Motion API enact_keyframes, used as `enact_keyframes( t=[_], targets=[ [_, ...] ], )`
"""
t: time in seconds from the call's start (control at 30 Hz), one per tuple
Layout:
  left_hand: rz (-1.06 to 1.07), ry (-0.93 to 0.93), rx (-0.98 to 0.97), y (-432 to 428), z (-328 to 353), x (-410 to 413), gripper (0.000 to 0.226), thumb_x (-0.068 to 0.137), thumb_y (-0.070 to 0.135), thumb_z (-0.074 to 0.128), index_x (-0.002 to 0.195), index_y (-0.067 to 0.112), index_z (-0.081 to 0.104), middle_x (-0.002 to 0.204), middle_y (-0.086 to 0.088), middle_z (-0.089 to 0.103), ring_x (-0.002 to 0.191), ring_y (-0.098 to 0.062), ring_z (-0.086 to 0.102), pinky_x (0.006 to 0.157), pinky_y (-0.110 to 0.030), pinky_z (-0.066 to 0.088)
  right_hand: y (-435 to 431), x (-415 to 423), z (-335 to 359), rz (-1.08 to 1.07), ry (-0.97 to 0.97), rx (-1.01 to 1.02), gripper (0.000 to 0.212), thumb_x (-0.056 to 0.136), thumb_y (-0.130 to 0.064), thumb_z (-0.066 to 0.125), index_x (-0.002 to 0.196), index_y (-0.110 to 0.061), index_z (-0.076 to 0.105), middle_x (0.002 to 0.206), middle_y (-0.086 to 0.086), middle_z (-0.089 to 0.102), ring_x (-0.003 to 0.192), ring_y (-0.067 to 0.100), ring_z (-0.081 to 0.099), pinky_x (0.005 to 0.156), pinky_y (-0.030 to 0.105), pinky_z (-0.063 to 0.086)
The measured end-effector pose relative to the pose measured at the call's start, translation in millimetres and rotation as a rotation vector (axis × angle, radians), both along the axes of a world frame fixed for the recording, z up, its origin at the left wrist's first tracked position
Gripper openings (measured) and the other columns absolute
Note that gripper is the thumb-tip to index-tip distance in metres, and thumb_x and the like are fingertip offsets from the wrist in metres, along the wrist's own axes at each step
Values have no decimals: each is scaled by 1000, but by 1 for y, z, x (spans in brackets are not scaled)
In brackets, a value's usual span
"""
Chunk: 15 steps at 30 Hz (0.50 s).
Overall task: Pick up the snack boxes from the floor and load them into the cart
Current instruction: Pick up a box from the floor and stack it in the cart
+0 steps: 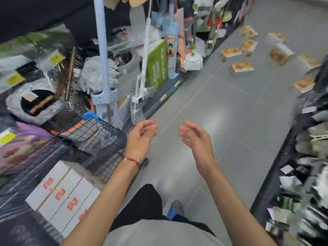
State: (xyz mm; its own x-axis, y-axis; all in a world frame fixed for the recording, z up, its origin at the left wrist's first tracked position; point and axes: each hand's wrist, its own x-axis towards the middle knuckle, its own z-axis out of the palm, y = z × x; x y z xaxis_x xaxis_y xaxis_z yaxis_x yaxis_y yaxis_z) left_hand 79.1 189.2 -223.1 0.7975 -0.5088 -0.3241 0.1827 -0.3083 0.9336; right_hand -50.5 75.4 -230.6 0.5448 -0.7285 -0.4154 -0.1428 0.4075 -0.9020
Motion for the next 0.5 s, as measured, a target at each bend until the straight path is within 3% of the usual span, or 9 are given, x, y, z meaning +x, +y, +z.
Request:
enact_keyframes(
  t=[0.17, 0.33, 0.5],
  targets=[
    [-151, 25, -61, -89, 9, 12, 30, 92, -8, 54, 110, 13, 62, 103, -3, 70, 98, -19, 64, 84, -25, 47, -69, -1, 9, -149, -4, -19, 23, 98, -3, 59, 114, -17, 69, 106, 3, 77, 94, 13, 69, 105, 43, 52],
    [-285, 49, -102, -191, 7, 47, 33, 93, -7, 53, 99, 24, 62, 96, 6, 70, 92, -20, 62, 74, -25, 44, -152, 19, 11, -287, 2, -46, 22, 99, -4, 60, 114, -17, 69, 110, 8, 76, 96, 16, 69, 105, 43, 52],
    [-383, 47, -113, -291, 14, 95, 27, 94, -4, 52, 103, 18, 62, 100, 1, 70, 98, -21, 64, 77, -21, 47, -235, 52, 18, -417, -2, -49, 23, 100, -6, 59, 119, -14, 68, 108, 2, 78, 98, 14, 70, 104, 42, 52]
  ],
)
